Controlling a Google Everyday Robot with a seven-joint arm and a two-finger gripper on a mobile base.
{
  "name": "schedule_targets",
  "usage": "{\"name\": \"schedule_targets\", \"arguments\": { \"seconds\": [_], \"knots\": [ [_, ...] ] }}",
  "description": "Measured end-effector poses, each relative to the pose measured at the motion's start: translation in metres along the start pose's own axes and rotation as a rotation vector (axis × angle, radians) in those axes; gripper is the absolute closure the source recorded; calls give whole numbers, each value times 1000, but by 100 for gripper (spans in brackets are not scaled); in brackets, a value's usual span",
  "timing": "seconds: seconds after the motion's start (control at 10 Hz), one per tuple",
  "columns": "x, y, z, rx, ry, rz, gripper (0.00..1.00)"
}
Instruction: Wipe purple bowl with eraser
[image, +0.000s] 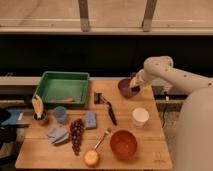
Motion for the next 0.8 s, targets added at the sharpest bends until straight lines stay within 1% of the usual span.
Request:
{"name": "schedule_targets", "arguments": {
  "seconds": [0.1,0.2,0.3,0.4,0.5,0.6,0.7,0.8],
  "knots": [
    [-8,8,6,-11,-8,-8,100],
    [-15,21,11,-25,-13,-21,100],
    [-22,39,19,-47,-14,-38,100],
    [-26,52,24,-67,-13,-57,100],
    [-25,63,26,-83,-6,-75,100],
    [-18,74,28,-96,5,-89,100],
    [-11,79,26,-103,10,-98,100],
    [-2,78,25,-102,22,-101,100]
  ]
}}
